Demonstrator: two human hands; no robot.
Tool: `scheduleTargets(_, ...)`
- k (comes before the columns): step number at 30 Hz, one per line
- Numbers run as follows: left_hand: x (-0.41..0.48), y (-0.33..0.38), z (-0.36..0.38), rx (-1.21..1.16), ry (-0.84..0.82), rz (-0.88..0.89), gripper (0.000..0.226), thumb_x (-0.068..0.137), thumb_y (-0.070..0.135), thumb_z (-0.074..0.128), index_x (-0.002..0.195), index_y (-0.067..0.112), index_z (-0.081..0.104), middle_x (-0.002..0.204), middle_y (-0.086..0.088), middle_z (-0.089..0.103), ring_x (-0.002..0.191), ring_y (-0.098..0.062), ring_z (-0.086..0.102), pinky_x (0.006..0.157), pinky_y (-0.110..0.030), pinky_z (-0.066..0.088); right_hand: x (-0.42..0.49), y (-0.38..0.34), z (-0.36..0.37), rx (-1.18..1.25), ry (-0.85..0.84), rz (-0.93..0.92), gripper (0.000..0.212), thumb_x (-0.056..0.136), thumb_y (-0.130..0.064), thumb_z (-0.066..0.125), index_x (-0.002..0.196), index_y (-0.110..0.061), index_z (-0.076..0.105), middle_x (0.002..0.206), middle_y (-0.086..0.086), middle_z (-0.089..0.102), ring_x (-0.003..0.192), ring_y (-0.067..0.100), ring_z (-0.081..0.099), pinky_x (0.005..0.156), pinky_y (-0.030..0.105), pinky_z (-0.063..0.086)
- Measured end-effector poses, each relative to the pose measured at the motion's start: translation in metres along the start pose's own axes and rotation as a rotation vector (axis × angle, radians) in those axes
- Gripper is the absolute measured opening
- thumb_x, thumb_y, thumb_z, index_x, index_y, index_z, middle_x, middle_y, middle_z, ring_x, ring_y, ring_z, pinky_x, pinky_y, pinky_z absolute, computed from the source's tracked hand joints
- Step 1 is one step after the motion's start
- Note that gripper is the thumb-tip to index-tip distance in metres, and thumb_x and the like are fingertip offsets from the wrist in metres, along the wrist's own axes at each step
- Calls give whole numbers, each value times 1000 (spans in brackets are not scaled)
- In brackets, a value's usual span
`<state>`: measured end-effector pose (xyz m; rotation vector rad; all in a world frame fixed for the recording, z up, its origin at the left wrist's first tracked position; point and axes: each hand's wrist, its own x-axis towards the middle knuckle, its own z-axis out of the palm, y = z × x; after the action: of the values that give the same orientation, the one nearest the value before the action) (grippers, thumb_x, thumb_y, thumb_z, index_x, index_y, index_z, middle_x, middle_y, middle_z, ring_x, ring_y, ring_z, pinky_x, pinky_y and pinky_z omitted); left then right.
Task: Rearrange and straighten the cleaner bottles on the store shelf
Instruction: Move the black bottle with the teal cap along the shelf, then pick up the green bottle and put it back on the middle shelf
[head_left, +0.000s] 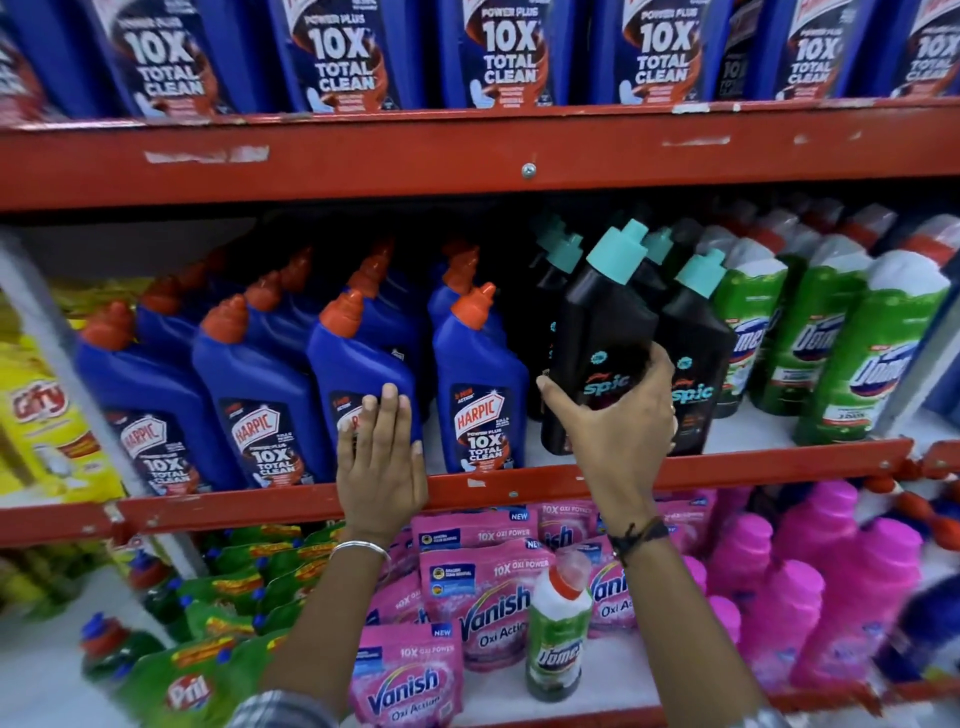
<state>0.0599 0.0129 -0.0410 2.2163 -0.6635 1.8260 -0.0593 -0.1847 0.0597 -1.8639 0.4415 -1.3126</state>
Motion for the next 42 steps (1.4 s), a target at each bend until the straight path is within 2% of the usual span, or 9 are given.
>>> scheduleTargets(5,0,0,0,-4,14,6,59,98,25,29,151,9,11,161,-2,2,147,-19,4,120,-40,5,-6,10,18,-73,-26,29,101,60,-44,85,137,-1,35,135,16,51,124,31,48,101,37,40)
scheduleTargets(10,-2,0,0,-13,3,6,60,97,25,30,152,9,11,161,-2,2,147,-19,4,119,-41,6,-11,19,27,-152,-31,70,105,63,-47,82,141,-1,30,140,18,46,128,32,45,99,40,42)
scheduleTargets(19,-3,0,0,-16,1,-4,61,96,24,32,152,10,11,161,-1,1,147,-18,3,119,-40,5,-17,22,32,-301,-62,68,104,71,-66,65,145,-9,20,139,14,44,124,32,47,74,44,52)
scheduleTargets(21,-2,0,1,-12,2,-4,63,95,24,33,152,10,10,161,0,0,147,-18,3,119,-40,4,-20,23,27,-309,-85,64,99,75,-64,63,145,-9,21,141,14,43,123,31,48,73,43,52)
scheduleTargets(26,-1,1,-1,-15,14,2,62,96,23,34,152,10,10,161,0,0,147,-18,3,120,-41,6,-52,40,-1,-167,-8,5,68,83,-53,63,130,-9,43,133,11,50,125,22,41,86,40,49)
scheduleTargets(28,-1,2,-2,-18,9,-2,62,96,22,34,152,10,10,161,0,-2,147,-18,2,120,-40,5,-79,60,-12,-90,-60,39,69,82,-58,60,127,-9,44,129,11,52,119,23,49,89,31,46)
scheduleTargets(31,-2,2,-3,-17,7,-2,61,97,22,33,152,9,8,160,1,-4,147,-18,0,120,-41,5,-119,92,-23,-96,-212,173,87,71,-63,68,132,-7,40,132,13,50,118,24,50,90,24,38)
scheduleTargets(36,-1,1,-3,-17,-29,-10,61,97,21,32,152,8,8,160,2,-9,147,-17,-4,120,-40,3,-176,143,-22,-254,-468,359,110,56,-62,80,138,-6,32,136,14,46,119,30,52,91,43,52)
scheduleTargets(42,0,1,-1,2,-45,-39,52,97,21,34,144,2,25,160,1,-7,147,-15,-7,120,-38,1,-197,167,-18,-267,-570,452,84,61,-58,79,125,-21,39,118,0,52,103,21,59,75,37,53)
